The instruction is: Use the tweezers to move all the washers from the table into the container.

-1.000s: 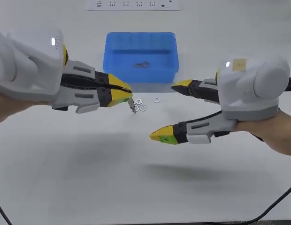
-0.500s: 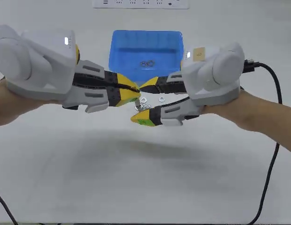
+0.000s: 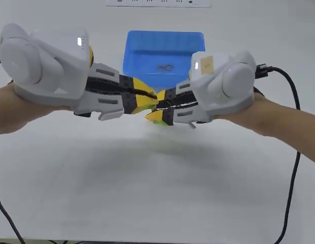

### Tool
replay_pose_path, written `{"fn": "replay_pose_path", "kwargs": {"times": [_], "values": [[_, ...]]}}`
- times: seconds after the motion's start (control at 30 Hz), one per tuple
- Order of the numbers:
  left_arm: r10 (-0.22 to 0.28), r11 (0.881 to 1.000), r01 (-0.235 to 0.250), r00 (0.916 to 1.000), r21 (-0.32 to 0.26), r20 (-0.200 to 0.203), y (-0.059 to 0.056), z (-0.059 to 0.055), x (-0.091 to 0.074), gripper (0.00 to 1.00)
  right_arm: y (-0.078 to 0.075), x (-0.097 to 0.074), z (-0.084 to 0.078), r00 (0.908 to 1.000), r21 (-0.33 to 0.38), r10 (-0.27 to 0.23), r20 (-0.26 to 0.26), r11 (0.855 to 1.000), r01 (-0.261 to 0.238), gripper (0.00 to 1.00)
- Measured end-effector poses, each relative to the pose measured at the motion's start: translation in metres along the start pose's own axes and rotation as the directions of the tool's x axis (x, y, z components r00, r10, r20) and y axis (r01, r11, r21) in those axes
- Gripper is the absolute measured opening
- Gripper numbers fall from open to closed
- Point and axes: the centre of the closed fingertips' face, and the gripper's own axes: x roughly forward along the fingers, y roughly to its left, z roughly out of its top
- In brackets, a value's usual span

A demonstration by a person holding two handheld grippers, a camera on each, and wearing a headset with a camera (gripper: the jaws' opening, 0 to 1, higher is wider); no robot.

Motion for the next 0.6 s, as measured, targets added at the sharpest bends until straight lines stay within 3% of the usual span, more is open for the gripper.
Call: {"fn": "replay_pose_path", "kwargs": {"times": [0.5, 0.6], "values": [[-0.003, 1.0, 0.003, 1.0, 0.003, -0.007, 0.0009, -0.0013, 0.0014, 0.06, -0.0005, 0.0005, -0.0019, 0.9998, 0.017, 0.011, 0.019, 1.0, -0.012, 0.11], [-0.001, 1.0, 0.001, 1.0, 0.0, -0.008, 0.0006, -0.0012, 0.0015, 0.06, 0.0001, 0.002, -0.006, 0.9998, 0.004, 0.019, 0.001, 1.0, -0.019, 0.12]]}}
